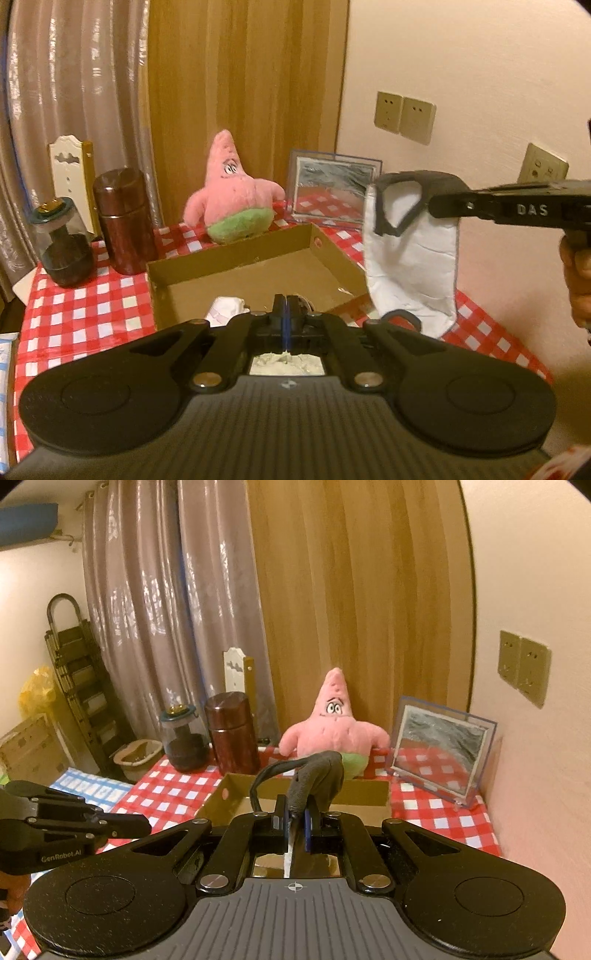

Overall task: Organize soft objects
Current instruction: 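Lift and carry the mesh bag and the mask over the cardboard box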

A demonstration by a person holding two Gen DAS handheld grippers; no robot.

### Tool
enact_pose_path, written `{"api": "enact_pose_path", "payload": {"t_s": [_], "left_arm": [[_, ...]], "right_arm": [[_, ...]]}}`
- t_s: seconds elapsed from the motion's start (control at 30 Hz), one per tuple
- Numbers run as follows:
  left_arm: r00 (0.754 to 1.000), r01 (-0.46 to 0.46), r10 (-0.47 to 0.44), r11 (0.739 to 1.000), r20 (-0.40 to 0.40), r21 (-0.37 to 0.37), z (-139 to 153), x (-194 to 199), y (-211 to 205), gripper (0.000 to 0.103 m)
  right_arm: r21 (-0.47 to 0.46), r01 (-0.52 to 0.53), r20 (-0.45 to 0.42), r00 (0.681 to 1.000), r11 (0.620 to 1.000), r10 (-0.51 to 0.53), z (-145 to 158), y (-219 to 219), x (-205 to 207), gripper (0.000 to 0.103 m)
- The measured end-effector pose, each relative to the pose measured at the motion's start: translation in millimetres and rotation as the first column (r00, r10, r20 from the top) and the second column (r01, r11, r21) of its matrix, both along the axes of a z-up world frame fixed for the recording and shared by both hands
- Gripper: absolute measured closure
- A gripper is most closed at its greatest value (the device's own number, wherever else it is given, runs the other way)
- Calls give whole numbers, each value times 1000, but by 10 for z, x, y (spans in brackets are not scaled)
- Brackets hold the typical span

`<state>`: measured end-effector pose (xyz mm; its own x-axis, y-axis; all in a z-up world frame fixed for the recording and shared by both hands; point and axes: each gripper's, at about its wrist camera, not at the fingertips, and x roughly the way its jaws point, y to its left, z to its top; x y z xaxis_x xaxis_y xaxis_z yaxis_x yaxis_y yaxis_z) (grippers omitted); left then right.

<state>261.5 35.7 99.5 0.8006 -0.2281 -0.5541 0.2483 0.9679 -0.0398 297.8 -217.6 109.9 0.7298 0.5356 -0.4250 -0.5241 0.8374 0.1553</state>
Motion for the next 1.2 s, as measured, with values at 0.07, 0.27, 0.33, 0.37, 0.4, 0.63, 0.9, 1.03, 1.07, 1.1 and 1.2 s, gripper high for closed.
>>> {"api": "enact_pose_path", "payload": {"t_s": [0.07,0.27,0.33,0.37,0.4,0.63,0.9,1.03,1.07,1.1,1.2], "left_arm": [[1000,18,-18,1000,-14,1,-48,27,1,103],[997,42,-42,999,-58,-10,-262,-127,-13,100],[996,36,-38,999,-75,-20,-357,-230,-18,99],[996,31,-33,999,-84,-25,-413,-287,-26,98],[995,27,-30,999,-92,-29,-462,-338,-33,95],[988,-8,-2,998,-157,-61,-785,-675,-123,67],[976,-28,18,999,-219,-45,-1113,-1033,-353,16],[962,-13,9,1000,-275,-15,-1371,-1072,-480,14],[960,-17,14,1000,-280,-10,-1422,-1076,-499,13],[957,-23,19,1000,-288,-8,-1481,-1065,-513,13],[952,-37,33,999,-304,-7,-1613,-1019,-531,13]], "right_arm": [[3,-5,-8,1000,1000,5,-56,27,24,95],[26,-13,-31,999,1000,14,-175,28,-76,95],[44,-9,-39,999,999,10,-188,-3,-154,95],[52,-5,-42,999,999,7,-184,-24,-185,95],[62,0,-44,999,998,3,-181,-50,-231,95],[90,41,-27,999,995,-38,-112,-235,-570,95],[123,83,-40,996,989,-78,-119,-472,-849,95],[125,98,-64,994,987,-90,-192,-548,-908,95],[124,102,-71,993,987,-94,-219,-560,-912,95],[123,104,-78,992,987,-95,-244,-569,-913,95],[121,114,-97,990,986,-103,-313,-582,-901,95]]}}
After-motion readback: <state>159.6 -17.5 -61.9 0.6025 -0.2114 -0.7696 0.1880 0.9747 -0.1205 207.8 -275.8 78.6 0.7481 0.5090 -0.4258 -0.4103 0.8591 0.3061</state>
